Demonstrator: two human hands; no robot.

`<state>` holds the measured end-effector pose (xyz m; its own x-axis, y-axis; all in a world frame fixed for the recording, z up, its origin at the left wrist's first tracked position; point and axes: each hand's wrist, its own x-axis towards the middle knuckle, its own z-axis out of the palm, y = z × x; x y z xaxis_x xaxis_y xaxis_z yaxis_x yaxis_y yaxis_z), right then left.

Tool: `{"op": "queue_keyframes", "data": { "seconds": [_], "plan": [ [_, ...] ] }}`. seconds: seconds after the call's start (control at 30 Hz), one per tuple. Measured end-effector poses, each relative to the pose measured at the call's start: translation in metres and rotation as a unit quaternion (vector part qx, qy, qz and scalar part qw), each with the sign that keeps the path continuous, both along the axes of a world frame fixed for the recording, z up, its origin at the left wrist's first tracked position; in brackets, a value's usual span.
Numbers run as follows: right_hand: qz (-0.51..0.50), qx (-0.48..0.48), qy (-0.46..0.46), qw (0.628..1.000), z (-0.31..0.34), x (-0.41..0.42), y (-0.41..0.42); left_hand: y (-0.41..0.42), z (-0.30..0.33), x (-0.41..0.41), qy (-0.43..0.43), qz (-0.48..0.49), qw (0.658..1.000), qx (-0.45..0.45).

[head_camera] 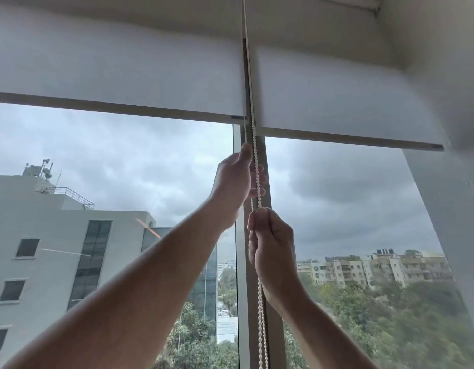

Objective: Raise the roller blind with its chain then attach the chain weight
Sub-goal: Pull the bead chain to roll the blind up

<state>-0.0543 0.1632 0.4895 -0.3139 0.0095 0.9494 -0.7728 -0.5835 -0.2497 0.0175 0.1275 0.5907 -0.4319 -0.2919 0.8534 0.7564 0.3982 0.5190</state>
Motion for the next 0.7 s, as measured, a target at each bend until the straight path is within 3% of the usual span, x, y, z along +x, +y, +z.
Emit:
{"op": "queue_keyframes", "data": {
  "seconds": [0.13,0.3,0.43,0.53,0.7],
  "plan": [
    [0.014,0.020,0.010,1.000,0.001,0.004,0.004,0.026,0.027,-0.002,0.008,0.008,0.998,0.062],
    [0.137,0.095,0.003,0.986,0.007,0.000,0.020,0.036,0.023,0.000,0.089,0.101,0.990,0.051],
    [0.205,0.166,-0.054,0.963,0.032,-0.011,0.038,0.039,0.005,0.001,0.095,0.117,0.988,0.038],
    [0.240,0.142,-0.101,0.955,0.060,-0.011,0.046,0.040,-0.016,-0.003,0.078,0.077,0.993,0.041],
    [0.209,0.104,-0.120,0.965,0.108,0.010,0.045,0.029,-0.035,-0.010,0.114,0.063,0.991,0.045]
  ]
}}
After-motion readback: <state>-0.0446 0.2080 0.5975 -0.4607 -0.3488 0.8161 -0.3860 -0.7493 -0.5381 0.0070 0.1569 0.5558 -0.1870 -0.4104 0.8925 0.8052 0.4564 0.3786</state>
